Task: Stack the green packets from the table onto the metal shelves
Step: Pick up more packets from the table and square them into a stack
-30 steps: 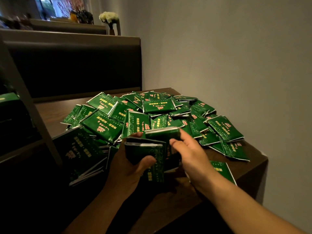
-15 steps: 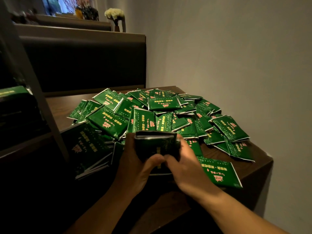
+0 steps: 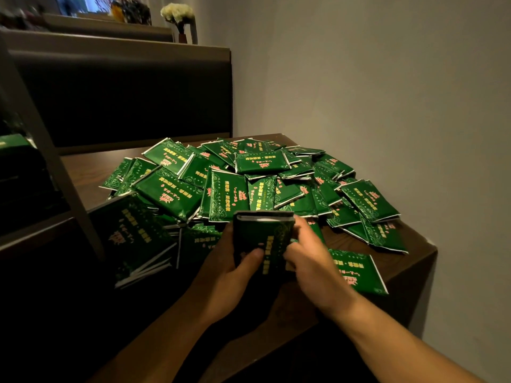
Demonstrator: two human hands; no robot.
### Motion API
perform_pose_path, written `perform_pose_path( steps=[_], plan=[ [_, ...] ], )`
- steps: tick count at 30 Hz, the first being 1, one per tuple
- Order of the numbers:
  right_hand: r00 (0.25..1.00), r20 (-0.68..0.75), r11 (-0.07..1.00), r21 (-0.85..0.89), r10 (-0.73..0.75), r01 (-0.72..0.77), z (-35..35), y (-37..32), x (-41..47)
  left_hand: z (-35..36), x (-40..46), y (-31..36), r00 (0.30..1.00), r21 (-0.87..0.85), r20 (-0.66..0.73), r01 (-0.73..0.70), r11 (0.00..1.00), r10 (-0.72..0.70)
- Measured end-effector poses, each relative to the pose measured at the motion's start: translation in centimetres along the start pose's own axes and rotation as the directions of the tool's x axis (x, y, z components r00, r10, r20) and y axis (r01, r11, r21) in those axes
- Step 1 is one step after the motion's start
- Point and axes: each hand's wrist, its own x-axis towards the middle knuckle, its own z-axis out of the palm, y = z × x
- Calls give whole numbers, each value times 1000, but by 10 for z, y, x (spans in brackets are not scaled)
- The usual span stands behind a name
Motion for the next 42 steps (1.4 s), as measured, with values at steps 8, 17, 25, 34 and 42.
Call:
perform_pose_path(
  steps=[8, 17, 25, 34, 42],
  plan=[
    [958, 177, 526, -850, 225, 34, -90, -12, 4, -6, 0, 0, 995, -113, 76, 75, 991, -66],
    [932, 44, 360, -928, 359, -95, -99, -7, 4, -7, 0, -2, 996, -169, 63, 78, 983, -68],
    [997, -80, 764, -643, 8, -58, -78, -20, 10, -7, -2, 0, 997, -161, 60, 55, 986, -46],
    [992, -123, 976, 217, 11, 16, -2, -12, -1, -3, -4, 8, 1000, -111, -26, -16, 994, 13],
    [999, 25, 951, 310, -25, 16, 5, 7, -2, 1, 0, 7, 998, -48, -47, -38, 998, 36]
  ],
)
